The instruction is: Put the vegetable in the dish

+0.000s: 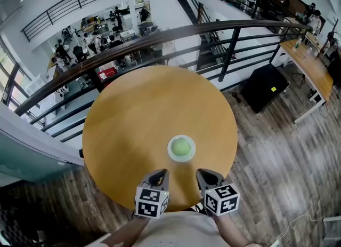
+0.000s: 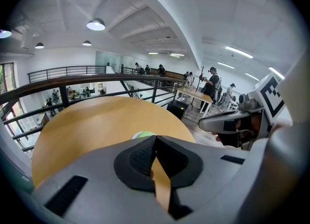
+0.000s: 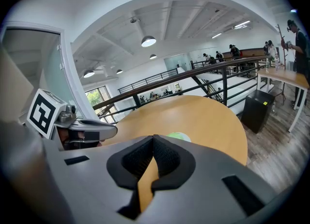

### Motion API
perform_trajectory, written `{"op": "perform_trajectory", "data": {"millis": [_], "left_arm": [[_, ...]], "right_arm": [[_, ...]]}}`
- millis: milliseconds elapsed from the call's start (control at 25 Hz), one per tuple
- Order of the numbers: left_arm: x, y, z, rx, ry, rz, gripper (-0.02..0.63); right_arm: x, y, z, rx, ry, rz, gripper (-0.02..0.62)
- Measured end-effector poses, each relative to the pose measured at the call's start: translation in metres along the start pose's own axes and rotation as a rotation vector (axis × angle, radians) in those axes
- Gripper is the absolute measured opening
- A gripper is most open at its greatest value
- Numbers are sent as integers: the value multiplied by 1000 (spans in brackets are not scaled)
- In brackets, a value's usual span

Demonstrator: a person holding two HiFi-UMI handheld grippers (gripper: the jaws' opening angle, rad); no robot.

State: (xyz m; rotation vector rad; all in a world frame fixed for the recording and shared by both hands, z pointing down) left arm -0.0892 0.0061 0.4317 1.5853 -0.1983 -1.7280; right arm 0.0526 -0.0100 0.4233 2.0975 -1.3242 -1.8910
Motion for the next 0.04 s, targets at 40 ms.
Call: {"op": "perform_trajectory", "data": {"millis": [40], "left_arm": [[1,1,0,0,-1,-1,22]], "right_arm": [[0,0,-1,0,1,0,17]]}}
Point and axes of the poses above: the fingertips, and each gripper's own axes: y forward along the fingers, z to its left, x out of its top, the point moved 3 cm from there along -y, backward along the fingers, and after that the axes turned 3 degrees about -x, right-handed, at the moved point
